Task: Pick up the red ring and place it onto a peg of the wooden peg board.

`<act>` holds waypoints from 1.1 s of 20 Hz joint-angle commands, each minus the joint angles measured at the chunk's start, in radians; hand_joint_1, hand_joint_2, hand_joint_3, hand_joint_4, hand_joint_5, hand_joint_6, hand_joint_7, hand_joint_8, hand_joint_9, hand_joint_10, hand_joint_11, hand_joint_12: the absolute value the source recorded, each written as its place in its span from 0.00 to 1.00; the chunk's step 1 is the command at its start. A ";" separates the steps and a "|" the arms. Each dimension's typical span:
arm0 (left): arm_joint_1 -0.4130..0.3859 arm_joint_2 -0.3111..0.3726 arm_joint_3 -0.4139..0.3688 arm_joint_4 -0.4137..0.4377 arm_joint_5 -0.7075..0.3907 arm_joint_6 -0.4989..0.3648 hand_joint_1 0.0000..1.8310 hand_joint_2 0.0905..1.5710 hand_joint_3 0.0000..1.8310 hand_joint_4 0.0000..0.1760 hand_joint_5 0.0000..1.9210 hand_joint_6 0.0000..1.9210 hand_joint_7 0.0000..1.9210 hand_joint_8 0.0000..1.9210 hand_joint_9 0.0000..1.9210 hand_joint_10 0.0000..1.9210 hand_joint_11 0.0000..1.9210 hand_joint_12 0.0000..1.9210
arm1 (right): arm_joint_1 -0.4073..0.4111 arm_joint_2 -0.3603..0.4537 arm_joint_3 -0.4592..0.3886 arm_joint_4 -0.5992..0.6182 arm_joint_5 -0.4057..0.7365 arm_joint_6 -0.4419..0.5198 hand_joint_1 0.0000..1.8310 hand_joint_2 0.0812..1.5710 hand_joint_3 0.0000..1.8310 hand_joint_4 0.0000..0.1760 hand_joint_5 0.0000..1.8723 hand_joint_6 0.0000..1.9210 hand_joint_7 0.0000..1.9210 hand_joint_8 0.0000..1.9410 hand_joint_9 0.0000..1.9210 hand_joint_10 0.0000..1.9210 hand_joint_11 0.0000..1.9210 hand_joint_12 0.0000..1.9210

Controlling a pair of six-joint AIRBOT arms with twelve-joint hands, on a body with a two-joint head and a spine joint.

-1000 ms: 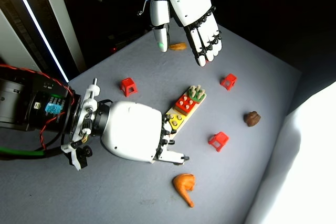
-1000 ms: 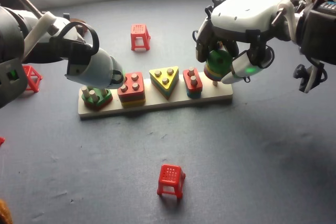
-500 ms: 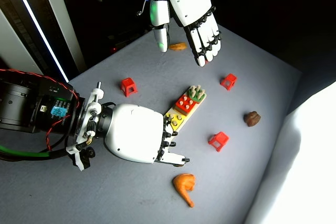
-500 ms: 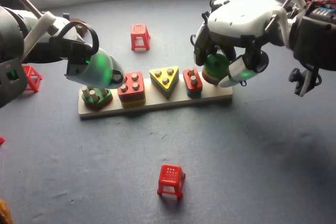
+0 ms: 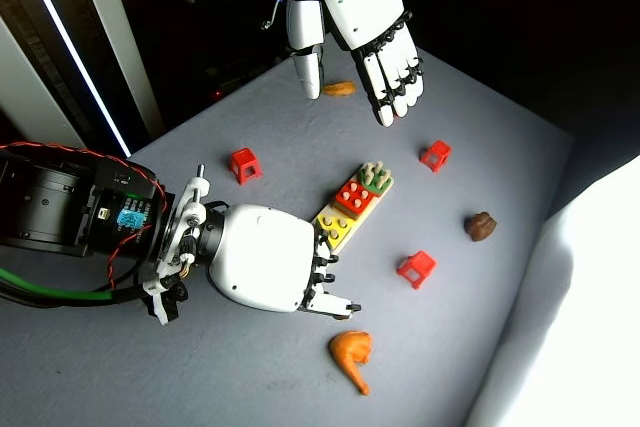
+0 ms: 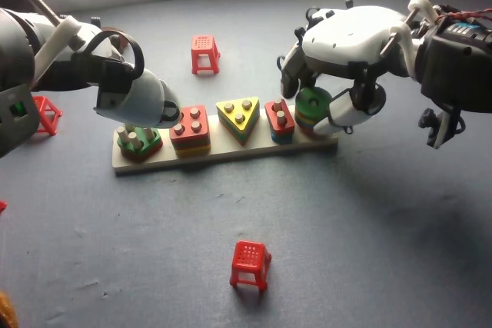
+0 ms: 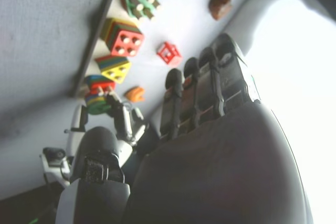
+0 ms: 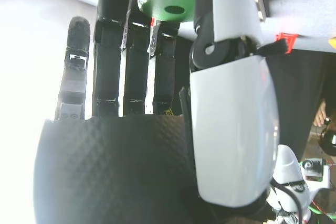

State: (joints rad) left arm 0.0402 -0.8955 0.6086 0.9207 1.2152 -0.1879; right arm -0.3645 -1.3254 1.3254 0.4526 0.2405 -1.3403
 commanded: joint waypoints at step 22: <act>-0.011 -0.004 0.003 0.097 -0.008 0.013 0.00 0.83 0.00 0.00 0.06 0.00 0.04 0.00 0.03 0.00 0.00 0.08 | 0.130 0.465 -0.403 -0.006 -0.013 -0.012 0.64 0.66 0.01 0.00 0.40 0.00 0.41 0.00 0.37 0.00 0.00 0.59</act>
State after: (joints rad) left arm 0.0402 -0.8959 0.6086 0.9344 1.2182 -0.1802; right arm -0.2512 -0.8581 0.9127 0.4519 0.1371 -1.3502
